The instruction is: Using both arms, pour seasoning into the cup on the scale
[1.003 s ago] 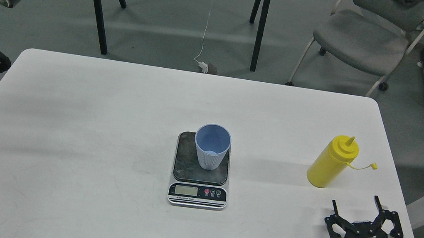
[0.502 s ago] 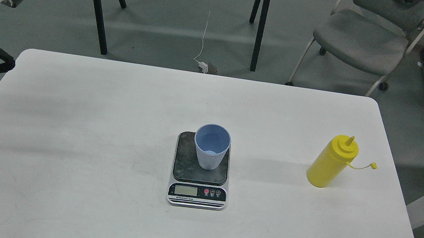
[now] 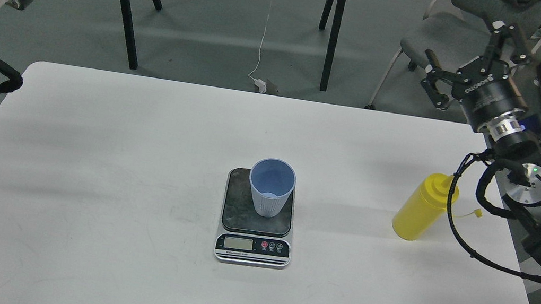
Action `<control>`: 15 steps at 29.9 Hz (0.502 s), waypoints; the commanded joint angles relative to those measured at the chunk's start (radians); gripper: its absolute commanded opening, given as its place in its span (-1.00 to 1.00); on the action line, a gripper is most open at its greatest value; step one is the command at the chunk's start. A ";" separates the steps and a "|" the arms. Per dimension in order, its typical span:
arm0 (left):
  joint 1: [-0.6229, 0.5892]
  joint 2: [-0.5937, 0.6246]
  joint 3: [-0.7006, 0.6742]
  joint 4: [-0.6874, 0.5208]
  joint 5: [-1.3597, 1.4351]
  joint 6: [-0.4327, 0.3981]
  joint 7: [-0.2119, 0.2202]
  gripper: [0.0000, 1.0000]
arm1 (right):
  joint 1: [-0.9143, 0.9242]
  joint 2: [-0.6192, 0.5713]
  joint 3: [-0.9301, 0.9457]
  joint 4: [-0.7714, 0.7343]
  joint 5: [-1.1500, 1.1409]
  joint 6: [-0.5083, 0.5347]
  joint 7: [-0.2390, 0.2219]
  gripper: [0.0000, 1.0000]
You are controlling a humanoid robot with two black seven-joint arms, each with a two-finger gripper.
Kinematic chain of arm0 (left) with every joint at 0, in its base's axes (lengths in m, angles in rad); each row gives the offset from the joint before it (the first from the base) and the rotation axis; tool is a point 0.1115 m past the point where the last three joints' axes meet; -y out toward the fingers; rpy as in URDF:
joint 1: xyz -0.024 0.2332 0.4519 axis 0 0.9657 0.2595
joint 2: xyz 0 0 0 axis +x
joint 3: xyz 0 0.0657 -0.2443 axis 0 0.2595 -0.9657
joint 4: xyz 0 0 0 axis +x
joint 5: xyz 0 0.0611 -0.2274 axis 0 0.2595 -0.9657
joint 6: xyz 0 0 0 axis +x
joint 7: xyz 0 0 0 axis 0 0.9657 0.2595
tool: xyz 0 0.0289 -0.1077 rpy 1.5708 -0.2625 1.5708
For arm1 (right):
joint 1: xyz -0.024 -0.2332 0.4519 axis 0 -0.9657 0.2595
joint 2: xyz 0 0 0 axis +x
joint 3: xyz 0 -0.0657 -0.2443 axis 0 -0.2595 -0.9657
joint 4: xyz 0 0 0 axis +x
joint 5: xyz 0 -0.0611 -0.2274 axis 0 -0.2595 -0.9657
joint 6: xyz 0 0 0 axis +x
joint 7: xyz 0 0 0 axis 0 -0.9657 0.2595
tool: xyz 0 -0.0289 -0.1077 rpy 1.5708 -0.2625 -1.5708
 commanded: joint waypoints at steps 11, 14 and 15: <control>0.005 0.007 0.001 -0.001 0.000 0.000 0.000 0.89 | -0.040 0.081 0.040 0.004 0.001 0.000 0.001 0.98; 0.005 0.007 0.001 -0.001 0.000 0.000 0.000 0.89 | -0.040 0.078 0.040 0.003 0.001 0.000 0.001 0.98; 0.005 0.007 0.001 -0.001 0.000 0.000 0.000 0.89 | -0.040 0.078 0.041 0.003 0.001 0.000 0.001 0.98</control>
